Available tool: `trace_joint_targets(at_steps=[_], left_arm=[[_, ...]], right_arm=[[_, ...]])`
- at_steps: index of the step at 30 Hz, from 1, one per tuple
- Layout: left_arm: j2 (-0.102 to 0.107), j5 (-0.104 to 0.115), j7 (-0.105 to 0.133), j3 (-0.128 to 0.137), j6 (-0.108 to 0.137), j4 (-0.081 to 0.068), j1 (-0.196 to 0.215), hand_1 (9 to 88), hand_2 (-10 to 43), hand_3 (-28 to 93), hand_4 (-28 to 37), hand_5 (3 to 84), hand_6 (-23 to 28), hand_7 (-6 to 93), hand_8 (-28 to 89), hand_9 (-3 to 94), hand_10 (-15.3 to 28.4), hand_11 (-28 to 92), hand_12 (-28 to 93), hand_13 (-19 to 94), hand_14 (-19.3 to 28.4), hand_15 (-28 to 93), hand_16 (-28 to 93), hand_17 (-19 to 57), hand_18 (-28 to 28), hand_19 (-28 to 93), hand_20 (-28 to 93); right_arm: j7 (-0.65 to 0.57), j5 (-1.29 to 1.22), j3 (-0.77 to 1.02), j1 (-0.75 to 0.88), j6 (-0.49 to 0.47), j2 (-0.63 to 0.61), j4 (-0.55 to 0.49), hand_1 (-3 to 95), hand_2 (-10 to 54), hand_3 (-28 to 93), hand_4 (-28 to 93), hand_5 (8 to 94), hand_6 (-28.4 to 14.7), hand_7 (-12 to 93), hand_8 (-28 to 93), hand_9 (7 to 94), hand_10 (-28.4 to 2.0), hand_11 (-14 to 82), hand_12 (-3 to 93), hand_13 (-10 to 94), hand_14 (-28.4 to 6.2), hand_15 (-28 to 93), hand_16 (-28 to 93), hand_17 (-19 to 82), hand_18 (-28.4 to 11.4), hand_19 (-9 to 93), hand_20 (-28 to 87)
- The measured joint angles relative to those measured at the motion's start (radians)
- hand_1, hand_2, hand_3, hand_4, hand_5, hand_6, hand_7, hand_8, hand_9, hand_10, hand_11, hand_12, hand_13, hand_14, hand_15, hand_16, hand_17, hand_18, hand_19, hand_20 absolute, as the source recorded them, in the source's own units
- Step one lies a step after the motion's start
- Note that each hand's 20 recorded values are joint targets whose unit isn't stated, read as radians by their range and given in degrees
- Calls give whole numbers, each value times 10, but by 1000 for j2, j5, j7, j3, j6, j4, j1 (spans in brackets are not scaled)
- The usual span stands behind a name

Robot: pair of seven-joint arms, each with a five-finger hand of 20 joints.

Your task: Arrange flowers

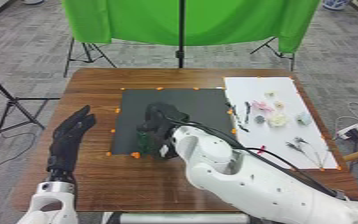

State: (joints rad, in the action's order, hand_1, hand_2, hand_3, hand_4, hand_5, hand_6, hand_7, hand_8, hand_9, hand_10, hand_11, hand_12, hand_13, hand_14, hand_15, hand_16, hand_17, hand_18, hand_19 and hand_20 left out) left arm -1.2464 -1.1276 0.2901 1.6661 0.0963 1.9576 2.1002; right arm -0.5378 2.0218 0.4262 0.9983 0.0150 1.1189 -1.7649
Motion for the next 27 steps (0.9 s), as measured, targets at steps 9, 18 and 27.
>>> trace_joint_targets(at_steps=[9, 18, 27], left_arm=[[-7, -2, -6, -4, -17, -3, -4, 256, -93, 661, -209, 404, 25, 103, -44, 401, 113, 135, 173, 298, 157, 173, 58, 3, 139, 46, 206], [-8, -2, -9, -8, -20, -5, -7, 255, -92, 661, -208, 406, 25, 104, -43, 400, 113, 135, 173, 298, 157, 173, 57, 3, 139, 46, 205], [-8, -2, -10, -10, -20, -6, -9, 255, -91, 661, -209, 407, 26, 103, -44, 401, 113, 135, 172, 298, 157, 174, 58, 3, 139, 46, 205]], right_arm=[[-20, -73, -7, -6, -70, 9, 74, 229, 80, 651, -50, 740, -50, 121, -73, 851, -160, 335, 268, 937, -51, 496, 320, 690, -84, 931, 370], [-21, -125, -18, -24, -76, 34, 87, 225, 79, 651, -44, 738, -51, 118, -72, 847, -164, 337, 271, 937, -54, 493, 325, 688, -84, 932, 370], [-20, -149, -22, -32, -69, 54, 102, 227, 76, 650, -45, 725, -53, 113, -72, 842, -165, 336, 270, 937, -55, 488, 328, 686, -85, 932, 369]])
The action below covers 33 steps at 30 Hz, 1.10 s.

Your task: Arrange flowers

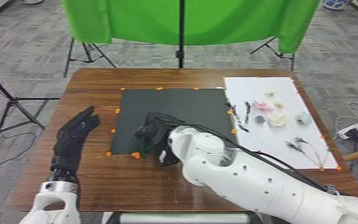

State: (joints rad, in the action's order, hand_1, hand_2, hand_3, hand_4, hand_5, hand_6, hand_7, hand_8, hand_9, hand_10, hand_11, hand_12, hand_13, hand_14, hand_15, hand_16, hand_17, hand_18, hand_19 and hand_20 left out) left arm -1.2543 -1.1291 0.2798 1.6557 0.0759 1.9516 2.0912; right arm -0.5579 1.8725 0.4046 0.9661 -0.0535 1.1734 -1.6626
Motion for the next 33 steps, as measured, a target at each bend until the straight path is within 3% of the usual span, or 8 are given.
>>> trace_joint_targets(at_steps=[5, 10, 15, 19, 26, 33], left_arm=[[-4, 0, -1, 1, -1, 0, 2, 255, -91, 662, -208, 407, 26, 104, -43, 401, 113, 135, 173, 298, 156, 174, 57, 3, 138, 46, 205], [-11, 0, -1, 9, -1, 2, 9, 256, -92, 662, -207, 409, 26, 105, -43, 403, 114, 136, 173, 298, 157, 175, 58, 3, 138, 46, 205], [-15, 0, -1, 24, -1, 9, 23, 259, -94, 664, -207, 411, 27, 105, -44, 403, 114, 138, 172, 299, 156, 174, 57, 3, 139, 47, 206], [-16, -1, -3, 29, -1, 14, 32, 265, -93, 661, -204, 412, 27, 105, -44, 403, 114, 139, 172, 298, 156, 174, 57, 3, 139, 47, 205], [-16, -7, -15, 32, -1, 17, 35, 270, -93, 659, -198, 412, 27, 105, -44, 403, 114, 139, 171, 298, 156, 174, 58, 3, 138, 47, 205], [-16, -9, -22, 33, -1, 20, 36, 270, -94, 660, -194, 411, 27, 105, -44, 402, 113, 138, 172, 297, 155, 173, 57, 2, 138, 47, 205]], right_arm=[[-1, 3, 40, 23, 0, -12, -28, 248, 43, 626, -63, 708, -54, 114, -63, 813, -168, 297, 257, 914, -63, 479, 332, 661, -97, 932, 369], [3, 27, 197, 135, 19, -90, -204, 271, -73, 604, -91, 685, -51, 118, -56, 759, -174, 249, 258, 871, -77, 481, 326, 613, -123, 932, 394], [32, 104, 412, 296, 158, -230, -402, 302, -95, 607, -118, 650, -46, 128, -46, 690, -171, 225, 262, 851, -75, 498, 325, 591, -130, 932, 424], [13, 211, 646, 472, 259, -367, -503, 303, -95, 611, -125, 637, -48, 127, -45, 663, -172, 211, 263, 840, -74, 528, 329, 586, -135, 932, 441], [-133, 304, 1003, 799, 184, -483, -524, 317, -95, 592, -151, 607, -52, 121, -41, 623, -174, 191, 260, 821, -75, 561, 325, 574, -138, 932, 463], [-141, 296, 1288, 1078, 71, -481, -448, 318, -95, 595, -187, 595, -54, 116, -41, 613, -174, 181, 255, 813, -75, 571, 317, 571, -137, 932, 464]])
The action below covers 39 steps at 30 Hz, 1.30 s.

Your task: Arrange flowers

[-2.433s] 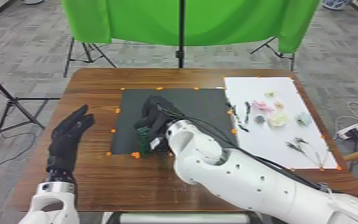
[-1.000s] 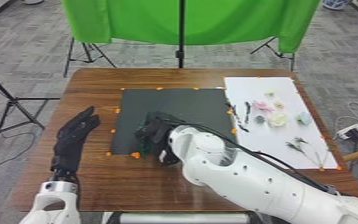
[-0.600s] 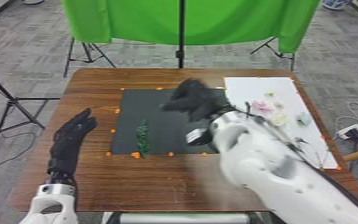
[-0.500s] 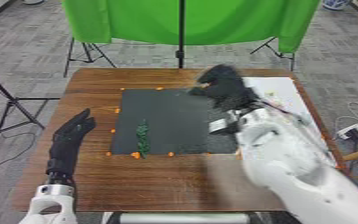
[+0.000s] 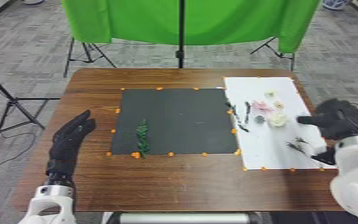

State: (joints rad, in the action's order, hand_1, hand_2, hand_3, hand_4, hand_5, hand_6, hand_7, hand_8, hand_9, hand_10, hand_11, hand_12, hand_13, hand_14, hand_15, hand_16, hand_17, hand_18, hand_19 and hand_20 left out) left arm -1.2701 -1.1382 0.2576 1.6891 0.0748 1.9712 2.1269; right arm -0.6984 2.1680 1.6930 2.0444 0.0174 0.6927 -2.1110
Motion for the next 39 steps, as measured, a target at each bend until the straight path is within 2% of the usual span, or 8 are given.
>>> trace_joint_targets(at_steps=[10, 14, 16, 17, 19, 26, 33, 39], left_arm=[[0, -3, -7, 0, 0, 5, 3, 270, -94, 661, -196, 412, 28, 106, -44, 403, 113, 138, 172, 297, 156, 173, 58, 2, 138, 47, 205], [-1, -3, -11, 0, 0, 6, 5, 272, -90, 656, -196, 412, 27, 106, -44, 403, 114, 138, 172, 297, 155, 174, 58, 2, 138, 47, 205], [-3, -3, -12, 1, 0, 6, 6, 274, -88, 654, -195, 412, 27, 106, -44, 403, 114, 139, 172, 297, 155, 174, 58, 2, 138, 48, 205], [-3, -3, -13, 1, 0, 6, 6, 274, -87, 653, -195, 412, 27, 107, -44, 403, 114, 139, 171, 298, 155, 175, 58, 2, 138, 48, 205], [-4, -3, -14, 1, 0, 6, 6, 274, -87, 653, -195, 412, 27, 107, -45, 403, 114, 140, 172, 298, 156, 175, 58, 2, 138, 48, 205], [-6, -2, -17, 1, 1, 8, 11, 272, -85, 655, -196, 413, 28, 107, -45, 404, 114, 141, 171, 298, 156, 177, 57, 2, 138, 48, 205], [-7, -2, -21, 0, 0, 9, 13, 268, -85, 658, -196, 415, 28, 107, -45, 405, 114, 142, 171, 297, 156, 178, 56, 2, 138, 49, 205], [-7, -2, -24, -3, -3, 9, 12, 268, -83, 657, -196, 416, 28, 106, -45, 405, 114, 141, 170, 297, 157, 178, 56, 2, 138, 49, 205]], right_arm=[[-30, -103, 37, 88, -77, 9, 38, 329, -95, 595, -212, 634, -55, 121, -46, 680, -161, 196, 244, 828, -69, 574, 305, 581, -131, 932, 463], [-28, -105, 48, 118, -74, 22, 34, 443, -95, 604, -216, 684, -30, 153, -59, 740, -139, 226, 239, 850, -54, 571, 306, 595, -120, 932, 473], [-25, -95, 45, 126, -66, 25, 36, 515, -95, 552, -202, 724, -22, 161, 41, 787, -126, 215, 273, 865, -45, 569, 311, 610, -112, 932, 488], [-23, -85, 40, 127, -57, 26, 39, 579, -95, 493, -183, 760, -13, 170, 106, 834, -112, 176, 333, 880, -37, 564, 316, 623, -107, 932, 498], [-19, -54, 20, 128, -17, 26, 48, 618, -95, 497, -187, 803, -4, 193, 138, 888, -98, 169, 374, 903, -29, 557, 321, 638, -103, 932, 509], [18, -1, -37, 128, 221, 26, 78, 627, -95, 529, -200, 822, 2, 211, 151, 912, -91, 196, 373, 928, -22, 549, 327, 661, -97, 932, 521], [27, -77, -63, 92, 277, 37, 8, 624, -95, 537, -184, 829, -2, 210, 156, 918, -91, 208, 368, 935, -21, 546, 330, 670, -93, 932, 523], [40, -79, -260, -78, 301, 43, -68, 629, -95, 530, -175, 834, -5, 205, 159, 921, -92, 215, 367, 937, -20, 548, 331, 673, -93, 932, 527]])
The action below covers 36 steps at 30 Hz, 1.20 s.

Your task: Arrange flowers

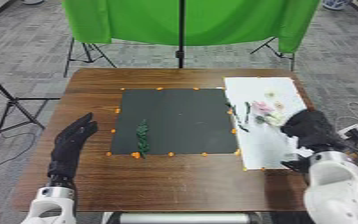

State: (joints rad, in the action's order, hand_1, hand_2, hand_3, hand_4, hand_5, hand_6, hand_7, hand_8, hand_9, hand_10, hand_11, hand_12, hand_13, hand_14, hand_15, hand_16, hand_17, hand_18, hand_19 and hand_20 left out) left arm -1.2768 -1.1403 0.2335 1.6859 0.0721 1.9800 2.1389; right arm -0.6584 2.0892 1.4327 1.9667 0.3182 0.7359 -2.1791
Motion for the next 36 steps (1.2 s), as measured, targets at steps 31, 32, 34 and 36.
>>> trace_joint_targets(at_steps=[31, 32, 34, 36], left_arm=[[-1, 1, -53, -12, -67, -2, -10, 248, -71, 653, -205, 411, 30, 91, -40, 402, 117, 134, 171, 293, 159, 172, 57, -3, 140, 49, 203], [-1, 1, -56, -12, -73, -2, -11, 249, -71, 652, -206, 411, 31, 91, -40, 402, 118, 133, 171, 292, 160, 171, 57, -3, 140, 49, 203], [-1, 1, -63, -11, -83, -2, -13, 249, -71, 652, -206, 410, 30, 90, -40, 402, 117, 132, 171, 292, 160, 169, 57, -3, 140, 49, 203], [-1, 0, -68, -11, -92, -2, -16, 248, -72, 652, -207, 410, 30, 90, -39, 402, 117, 132, 172, 292, 160, 168, 58, -4, 140, 49, 203]], right_arm=[[44, -193, -786, -687, -35, 339, 321, 627, -95, 414, -95, 831, -23, 212, 162, 916, -114, 302, 297, 937, -16, 564, 294, 703, -74, 932, 479], [45, -193, -791, -688, -35, 341, 324, 634, -95, 385, -74, 830, -23, 213, 162, 914, -116, 309, 286, 937, -16, 565, 293, 704, -74, 932, 478], [48, -193, -798, -688, -35, 342, 328, 745, -95, 36, 171, 830, -24, 208, 154, 913, -118, 320, 266, 937, -17, 565, 295, 712, -68, 932, 482], [51, -192, -803, -688, -35, 342, 330, 838, -95, -264, 367, 819, -28, 206, 154, 910, -120, 330, 249, 937, -16, 562, 296, 705, -71, 932, 472]])
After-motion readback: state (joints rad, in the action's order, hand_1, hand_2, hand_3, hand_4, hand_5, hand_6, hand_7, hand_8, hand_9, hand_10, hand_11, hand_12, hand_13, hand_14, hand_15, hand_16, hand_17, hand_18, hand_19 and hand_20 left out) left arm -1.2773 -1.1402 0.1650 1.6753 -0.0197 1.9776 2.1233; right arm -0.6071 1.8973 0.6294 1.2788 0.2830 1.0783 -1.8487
